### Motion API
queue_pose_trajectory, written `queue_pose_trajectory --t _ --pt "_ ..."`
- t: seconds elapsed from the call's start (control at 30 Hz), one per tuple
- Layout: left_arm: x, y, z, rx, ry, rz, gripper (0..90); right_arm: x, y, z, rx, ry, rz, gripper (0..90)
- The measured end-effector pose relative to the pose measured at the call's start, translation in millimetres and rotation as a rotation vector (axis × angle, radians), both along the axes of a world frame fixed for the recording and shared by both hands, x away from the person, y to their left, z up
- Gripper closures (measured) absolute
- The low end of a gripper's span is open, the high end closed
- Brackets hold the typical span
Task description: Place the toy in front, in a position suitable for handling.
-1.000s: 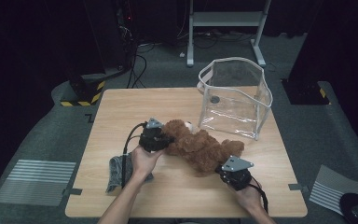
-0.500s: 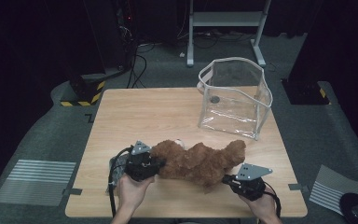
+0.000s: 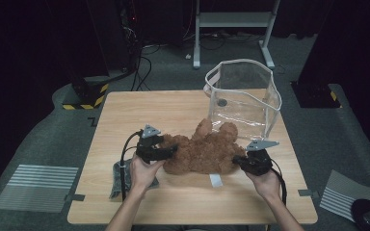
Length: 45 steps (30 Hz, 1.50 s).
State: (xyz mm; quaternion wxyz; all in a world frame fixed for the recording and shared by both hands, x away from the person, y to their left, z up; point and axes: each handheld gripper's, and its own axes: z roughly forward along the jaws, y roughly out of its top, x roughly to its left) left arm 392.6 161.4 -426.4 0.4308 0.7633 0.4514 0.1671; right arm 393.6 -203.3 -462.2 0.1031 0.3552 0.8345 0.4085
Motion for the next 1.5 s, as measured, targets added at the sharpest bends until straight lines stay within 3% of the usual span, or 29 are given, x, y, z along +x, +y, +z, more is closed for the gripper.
queue_pose_trajectory --t 0.1,0.2,0.27,0.37,0.4,0.43,0.57,0.7,0.77,0.87,0.93,1.03,1.13,1.33,1.5 --pt "-11.6 5.6 -2.7 0.001 0.006 -0.02 23.4 10.2 1.3 -2.8 0.005 -0.005 -0.038 87.3" --pt "-36.5 6.3 -6.8 0.026 -0.026 -0.063 20.2 16.1 4.2 -3.4 0.008 -0.001 -0.062 87.5" --pt "-52.9 4.6 -9.9 0.031 -0.026 -0.101 17.7 16.6 5.7 -2.9 0.001 -0.003 -0.065 87.5" --pt "-67.8 -0.1 -17.1 0.048 -0.017 -0.082 15.1 15.4 6.5 -2.0 -0.009 -0.001 -0.068 87.6" --pt "-69.1 -3.5 -20.4 0.077 -0.018 -0.07 15.1 15.3 6.6 -1.9 -0.01 -0.002 -0.067 87.6" --pt "-68.7 -6.6 -23.8 0.101 -0.021 -0.048 15.2 15.5 6.6 -1.9 -0.011 -0.002 -0.067 87.5" --pt "-53.6 -16.9 -40.7 0.123 0.023 -0.016 14.9 15.6 7.3 -1.2 -0.011 -0.001 -0.071 87.5" --pt "-37.3 -18.5 -51.5 0.095 0.048 -0.012 9.8 15.9 6.9 -1.2 -0.01 -0.002 -0.068 87.4" --pt "-32.9 -18.3 -53.8 0.077 0.049 -0.019 15.8 16.1 7.1 -1.1 -0.008 -0.005 -0.067 87.2" --pt "-27.5 -12.5 -53.1 0.029 0.063 -0.024 34.5 17.9 6.0 -1.5 0.0 -0.011 -0.062 85.2" --pt "-24.3 -10.4 -52.1 0.021 0.078 -0.025 42.5 17.6 3.9 -0.8 0.016 -0.029 -0.062 80.1" --pt "-20.4 -8.6 -49.7 0.012 0.102 -0.022 52.2 15.3 -1.8 1.3 0.023 -0.071 -0.075 62.1" --pt "-17.5 -6.8 -48.8 -0.003 0.121 -0.016 55.8 10.4 -10.0 -1.6 -0.01 -0.1 -0.083 49.3" --pt "-12.1 -4.8 -47.4 -0.009 0.13 -0.02 57.4 5.0 -26.1 -23.6 -0.087 -0.091 -0.101 37.6" --pt "-4.8 -3.1 -46.1 -0.012 0.138 -0.02 57.5 18.8 -18.9 -35.1 -0.126 -0.105 -0.124 33.5"
